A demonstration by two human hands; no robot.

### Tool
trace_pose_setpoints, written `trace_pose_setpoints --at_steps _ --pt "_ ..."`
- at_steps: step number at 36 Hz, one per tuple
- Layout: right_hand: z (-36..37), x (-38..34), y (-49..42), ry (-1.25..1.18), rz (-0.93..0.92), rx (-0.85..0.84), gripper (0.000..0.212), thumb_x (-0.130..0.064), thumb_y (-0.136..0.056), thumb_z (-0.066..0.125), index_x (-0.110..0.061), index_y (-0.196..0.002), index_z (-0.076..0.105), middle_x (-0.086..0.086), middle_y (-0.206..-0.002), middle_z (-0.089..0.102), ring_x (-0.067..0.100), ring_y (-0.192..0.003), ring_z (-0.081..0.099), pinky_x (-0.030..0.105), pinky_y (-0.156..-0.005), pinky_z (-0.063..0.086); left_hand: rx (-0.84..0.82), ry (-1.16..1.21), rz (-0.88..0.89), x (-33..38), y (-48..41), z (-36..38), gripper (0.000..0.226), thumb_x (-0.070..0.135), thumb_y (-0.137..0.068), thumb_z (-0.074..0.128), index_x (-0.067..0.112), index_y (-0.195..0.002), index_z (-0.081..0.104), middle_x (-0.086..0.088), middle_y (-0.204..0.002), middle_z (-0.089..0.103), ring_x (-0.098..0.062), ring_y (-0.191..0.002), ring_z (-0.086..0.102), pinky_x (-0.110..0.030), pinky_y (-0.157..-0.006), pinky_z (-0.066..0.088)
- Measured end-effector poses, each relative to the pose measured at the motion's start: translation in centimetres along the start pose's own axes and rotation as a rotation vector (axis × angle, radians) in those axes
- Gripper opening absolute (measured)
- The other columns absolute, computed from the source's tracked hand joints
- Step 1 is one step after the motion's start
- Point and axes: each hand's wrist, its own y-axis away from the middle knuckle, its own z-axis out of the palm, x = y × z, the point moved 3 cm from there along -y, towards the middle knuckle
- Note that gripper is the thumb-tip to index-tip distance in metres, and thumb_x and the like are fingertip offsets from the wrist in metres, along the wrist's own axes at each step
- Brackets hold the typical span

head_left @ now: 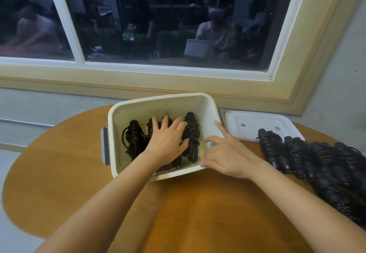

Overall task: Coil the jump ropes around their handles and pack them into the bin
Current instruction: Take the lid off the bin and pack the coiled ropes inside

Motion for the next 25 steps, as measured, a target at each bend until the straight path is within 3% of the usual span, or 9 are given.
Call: trace_pose_setpoints --at_steps 3,7,10,13,16,20,25 --pt "0.1 -0.1 0.1 0.04 -0.033 0.02 0.088 -0.072 -0.094 -0.002 -0.031 -0.09 0.075 -0.012 -0.092 0.073 0.009 -0.127 0.051 0.041 -0.116 -0.026 0.004 -0.009 0.176 0.9 -1.0 0.0 0.05 0.042 -0.105 0.033 0.031 -0.152 0.024 0.009 -0.165 0.008 -0.034 -0.151 0.006 -0.058 -0.121 0.008" --pt "0.2 -0.2 0.1 0.094 -0.06 0.051 0.083 -0.074 -0.095 0.008 -0.028 -0.083 0.076 -0.011 -0.083 0.073 0.01 -0.113 0.062 0.043 -0.116 -0.026 -0.094 -0.15 0.22 0.9 -2.2 1.0 0.052 0.05 -0.105 0.021 0.043 -0.155 0.009 0.008 -0.165 0.008 -0.039 -0.141 0.025 -0.054 -0.115 0.019" --pt "0.3 -0.2 0.0 0.097 -0.047 0.093 0.087 -0.073 -0.095 0.005 -0.027 -0.081 0.077 -0.01 -0.079 0.073 0.009 -0.103 0.066 0.04 -0.115 -0.029 -0.049 -0.246 0.232 1.2 -2.6 1.0 0.05 0.054 -0.103 0.023 0.043 -0.152 0.022 0.003 -0.161 0.019 -0.038 -0.134 0.03 -0.055 -0.109 0.024" --pt "0.6 -0.2 -0.1 0.099 -0.035 0.137 0.088 -0.073 -0.096 0.006 -0.025 -0.078 0.077 -0.008 -0.072 0.072 0.007 -0.09 0.068 0.039 -0.118 -0.024 -0.029 -0.234 0.25 1.9 -3.1 1.0 0.046 0.054 -0.101 0.029 0.038 -0.143 0.041 0.005 -0.158 0.025 -0.042 -0.14 0.02 -0.065 -0.112 0.014" --pt "1.1 -0.2 -0.3 0.103 -0.031 0.201 0.084 -0.071 -0.098 0.013 -0.021 -0.07 0.076 -0.007 -0.062 0.067 0.007 -0.072 0.066 0.04 -0.124 -0.008 -0.104 -0.212 0.258 2.2 -3.4 1.7 0.046 0.054 -0.1 0.032 0.037 -0.142 0.041 0.009 -0.162 0.017 -0.046 -0.144 0.015 -0.075 -0.109 -0.004" --pt "1.5 -0.1 -0.7 0.12 0.003 0.3 0.085 -0.072 -0.097 0.017 -0.02 -0.062 0.074 -0.005 -0.053 0.063 0.008 -0.057 0.061 0.034 -0.124 0.0 -0.109 -0.228 0.218 2.1 -3.5 1.5 0.048 0.058 -0.096 0.038 0.041 -0.141 0.043 0.004 -0.159 0.022 -0.044 -0.132 0.037 -0.079 -0.107 -0.004" --pt "1.8 -0.3 -1.2 0.181 0.035 0.401 0.09 -0.071 -0.097 0.016 -0.014 -0.051 0.068 -0.002 -0.043 0.053 0.011 -0.045 0.054 0.036 -0.122 0.013 -0.114 -0.279 0.102 1.9 -3.4 0.9 0.055 0.067 -0.091 0.038 0.038 -0.136 0.051 0.0 -0.152 0.034 -0.049 -0.132 0.036 -0.081 -0.104 -0.003"
